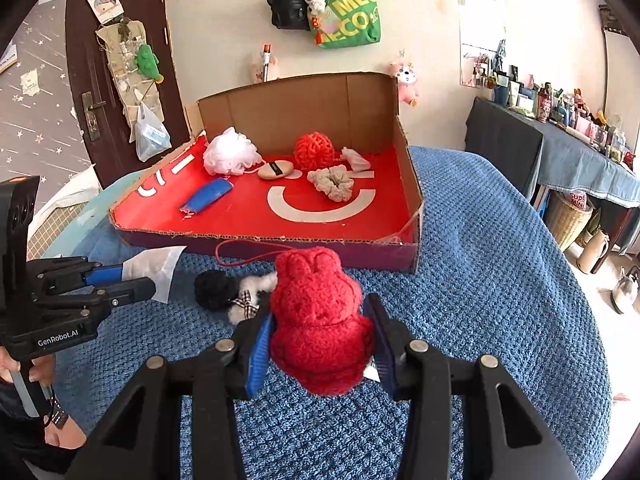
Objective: Organize soft objects
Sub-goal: 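Grasp the white cloth with left tool while right tool grasps red knitted bunny, then carry the white cloth and red knitted bunny into the box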
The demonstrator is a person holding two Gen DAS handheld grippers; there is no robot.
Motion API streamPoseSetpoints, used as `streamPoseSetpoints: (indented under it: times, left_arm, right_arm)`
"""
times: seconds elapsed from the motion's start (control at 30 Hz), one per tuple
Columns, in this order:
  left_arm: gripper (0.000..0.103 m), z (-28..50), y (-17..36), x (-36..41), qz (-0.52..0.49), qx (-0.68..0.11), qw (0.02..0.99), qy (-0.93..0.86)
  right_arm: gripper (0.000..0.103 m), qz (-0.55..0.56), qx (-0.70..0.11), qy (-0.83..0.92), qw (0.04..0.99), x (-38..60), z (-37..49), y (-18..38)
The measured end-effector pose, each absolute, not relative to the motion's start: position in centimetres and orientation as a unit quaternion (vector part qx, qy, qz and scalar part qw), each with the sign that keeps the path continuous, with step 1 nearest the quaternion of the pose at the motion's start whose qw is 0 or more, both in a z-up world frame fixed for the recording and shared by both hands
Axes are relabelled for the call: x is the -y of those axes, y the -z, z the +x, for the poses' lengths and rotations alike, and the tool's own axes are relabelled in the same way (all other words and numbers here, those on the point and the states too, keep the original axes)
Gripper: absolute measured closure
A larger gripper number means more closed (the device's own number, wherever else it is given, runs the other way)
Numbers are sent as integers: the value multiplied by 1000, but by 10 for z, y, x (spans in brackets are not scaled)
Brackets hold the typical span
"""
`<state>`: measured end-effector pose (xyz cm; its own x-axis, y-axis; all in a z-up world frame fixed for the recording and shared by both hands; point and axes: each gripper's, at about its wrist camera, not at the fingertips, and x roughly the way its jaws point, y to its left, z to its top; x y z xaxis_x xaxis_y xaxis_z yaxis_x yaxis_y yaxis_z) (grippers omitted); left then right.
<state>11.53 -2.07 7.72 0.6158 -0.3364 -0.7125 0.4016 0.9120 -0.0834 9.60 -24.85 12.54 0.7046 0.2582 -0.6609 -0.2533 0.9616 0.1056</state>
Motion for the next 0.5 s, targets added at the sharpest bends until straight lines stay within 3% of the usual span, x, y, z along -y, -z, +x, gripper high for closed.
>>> streamPoseSetpoints:
  times: [0.5]
  left_arm:
    - [78,126,-99,16,48,-372,904,205]
  right_arm:
    - [57,3,-328,-149,933,239,112,-158]
